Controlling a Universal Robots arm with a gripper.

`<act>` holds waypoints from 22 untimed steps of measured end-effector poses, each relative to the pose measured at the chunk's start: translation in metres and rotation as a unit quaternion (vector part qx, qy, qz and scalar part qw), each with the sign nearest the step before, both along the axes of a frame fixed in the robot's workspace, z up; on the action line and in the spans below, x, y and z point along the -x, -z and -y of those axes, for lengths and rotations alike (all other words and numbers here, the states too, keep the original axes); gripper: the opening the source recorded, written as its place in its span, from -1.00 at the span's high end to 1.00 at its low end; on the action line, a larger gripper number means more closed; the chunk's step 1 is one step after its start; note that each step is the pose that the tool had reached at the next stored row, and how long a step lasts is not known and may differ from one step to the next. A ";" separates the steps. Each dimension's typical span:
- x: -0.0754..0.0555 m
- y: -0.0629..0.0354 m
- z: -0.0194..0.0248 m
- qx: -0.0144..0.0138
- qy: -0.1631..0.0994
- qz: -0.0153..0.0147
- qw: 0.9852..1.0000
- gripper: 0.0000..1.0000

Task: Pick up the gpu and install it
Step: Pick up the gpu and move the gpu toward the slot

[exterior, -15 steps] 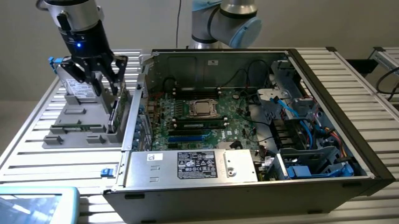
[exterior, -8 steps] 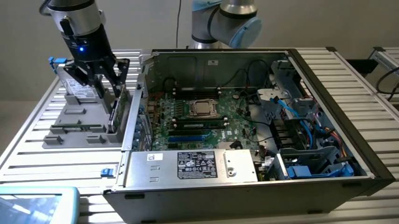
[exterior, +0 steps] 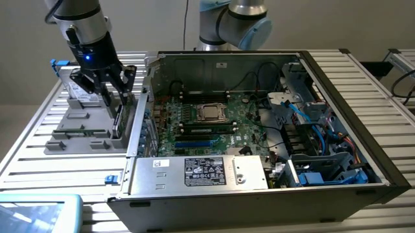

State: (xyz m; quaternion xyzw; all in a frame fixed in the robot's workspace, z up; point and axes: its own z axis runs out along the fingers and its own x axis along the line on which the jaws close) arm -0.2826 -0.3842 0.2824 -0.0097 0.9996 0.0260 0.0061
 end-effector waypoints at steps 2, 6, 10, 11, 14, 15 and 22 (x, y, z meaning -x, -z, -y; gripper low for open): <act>0.000 0.0038 0.0001 0.000 0.000 0.000 1.000 0.08; 0.000 0.0110 0.0005 -0.001 0.000 0.001 1.000 0.08; 0.002 0.0183 0.0007 -0.002 0.000 0.001 1.000 0.08; 0.003 0.0201 0.0007 -0.003 0.000 0.001 1.000 0.08; 0.004 0.0254 0.0008 -0.005 0.001 0.001 1.000 0.08; 0.004 0.0270 0.0008 -0.006 0.002 0.001 1.000 0.08; 0.004 0.0351 0.0019 -0.019 0.013 0.001 1.000 0.08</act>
